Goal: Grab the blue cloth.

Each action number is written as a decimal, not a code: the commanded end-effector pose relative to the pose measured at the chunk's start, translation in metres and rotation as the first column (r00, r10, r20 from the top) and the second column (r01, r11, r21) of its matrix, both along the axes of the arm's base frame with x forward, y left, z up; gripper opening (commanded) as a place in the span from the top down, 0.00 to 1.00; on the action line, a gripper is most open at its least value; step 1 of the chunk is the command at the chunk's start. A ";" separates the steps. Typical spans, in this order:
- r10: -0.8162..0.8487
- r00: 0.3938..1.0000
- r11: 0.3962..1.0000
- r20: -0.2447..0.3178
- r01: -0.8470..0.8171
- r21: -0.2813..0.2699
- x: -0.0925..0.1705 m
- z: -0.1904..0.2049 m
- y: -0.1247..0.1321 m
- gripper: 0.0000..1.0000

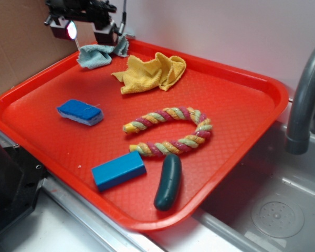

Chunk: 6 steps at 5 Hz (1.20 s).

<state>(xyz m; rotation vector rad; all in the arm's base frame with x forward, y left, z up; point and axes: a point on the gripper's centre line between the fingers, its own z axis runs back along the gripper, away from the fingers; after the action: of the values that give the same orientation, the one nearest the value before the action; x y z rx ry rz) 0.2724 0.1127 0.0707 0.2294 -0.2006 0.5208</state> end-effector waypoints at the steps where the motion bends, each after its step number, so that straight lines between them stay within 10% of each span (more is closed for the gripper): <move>1: -0.029 1.000 0.999 -0.008 0.030 0.031 0.012 -0.003 0.031 0.00; 3: -0.064 0.998 0.997 0.011 0.064 0.035 0.011 -0.008 0.046 0.00; 5: -0.089 0.996 0.993 0.012 0.090 -0.078 0.021 -0.038 0.061 0.00; 6: -0.057 0.998 0.993 0.013 0.058 -0.102 0.024 -0.046 0.054 1.00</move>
<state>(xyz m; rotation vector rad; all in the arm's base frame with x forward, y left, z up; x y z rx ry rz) 0.2974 0.1622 0.0207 0.1242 -0.1753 0.4683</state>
